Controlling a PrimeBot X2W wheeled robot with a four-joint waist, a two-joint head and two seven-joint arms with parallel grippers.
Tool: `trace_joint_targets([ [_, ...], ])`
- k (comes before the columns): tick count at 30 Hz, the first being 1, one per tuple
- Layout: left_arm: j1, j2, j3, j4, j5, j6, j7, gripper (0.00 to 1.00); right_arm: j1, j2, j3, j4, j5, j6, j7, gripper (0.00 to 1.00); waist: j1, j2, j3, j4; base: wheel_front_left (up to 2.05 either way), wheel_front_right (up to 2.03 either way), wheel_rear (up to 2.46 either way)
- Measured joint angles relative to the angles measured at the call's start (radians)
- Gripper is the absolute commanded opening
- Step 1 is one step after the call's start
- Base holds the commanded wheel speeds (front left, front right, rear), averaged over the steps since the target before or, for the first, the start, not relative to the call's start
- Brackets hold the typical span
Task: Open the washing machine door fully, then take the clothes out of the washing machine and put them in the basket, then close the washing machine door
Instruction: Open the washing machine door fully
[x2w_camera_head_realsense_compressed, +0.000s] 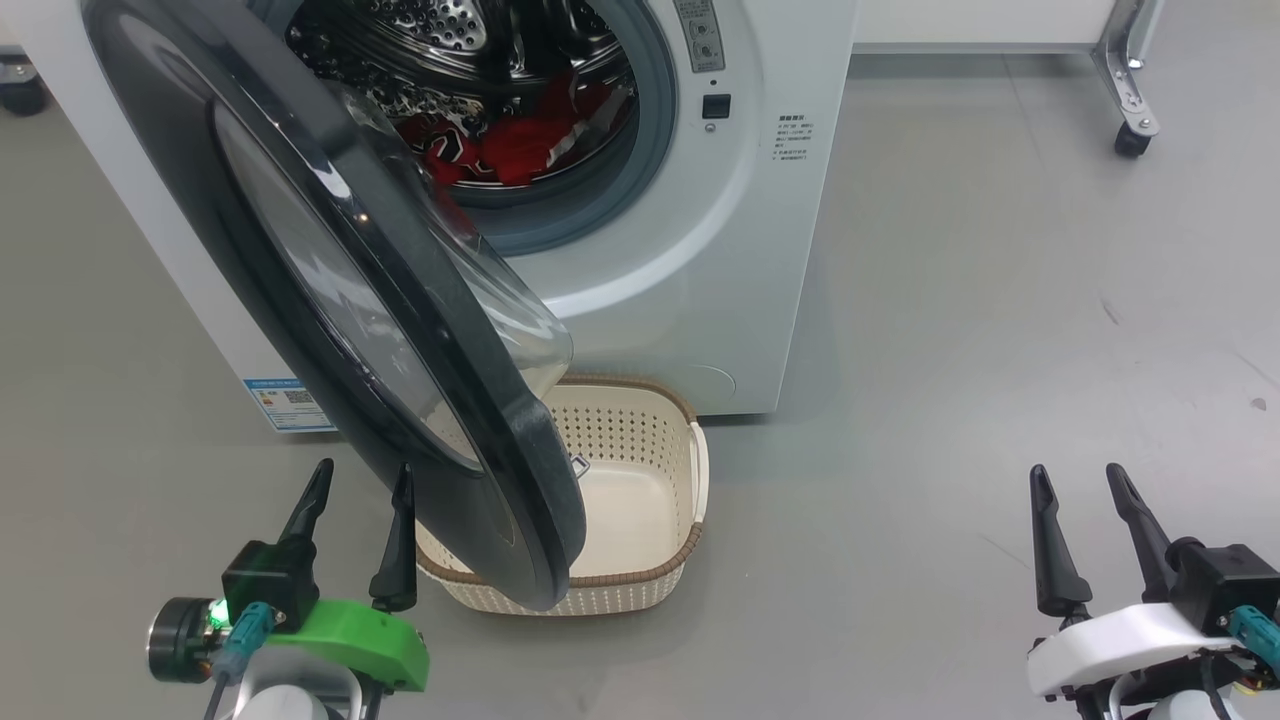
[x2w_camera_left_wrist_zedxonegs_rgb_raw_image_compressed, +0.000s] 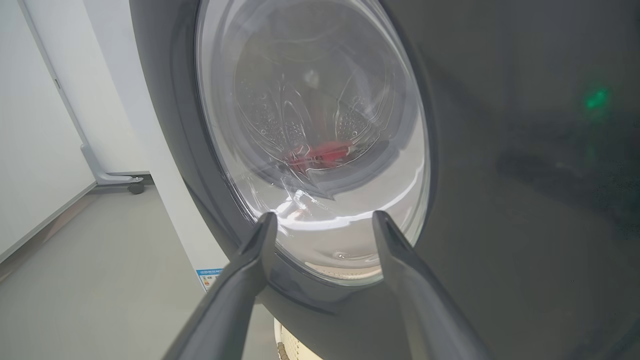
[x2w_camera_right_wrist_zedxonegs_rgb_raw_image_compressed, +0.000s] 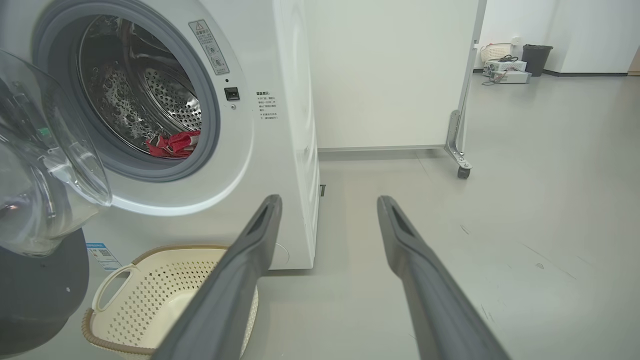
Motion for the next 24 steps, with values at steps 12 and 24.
trace_joint_targets([
  [12, 0.000, 0.000, 0.000, 0.006, 0.004, -0.001, 0.000, 0.00, 0.016, 0.020, -0.015, -0.014, -0.028, 0.000, 0.000, 1.00, 0.0000, 0.0000, -0.008, 0.000, 0.00, 0.00, 0.00],
  [24, -0.001, 0.000, 0.026, -0.028, 0.013, 0.000, 0.000, 0.00, 0.026, 0.037, -0.027, -0.026, -0.050, 0.001, 0.000, 1.00, 0.0000, 0.0000, -0.008, 0.000, 0.00, 0.00, 0.00],
])
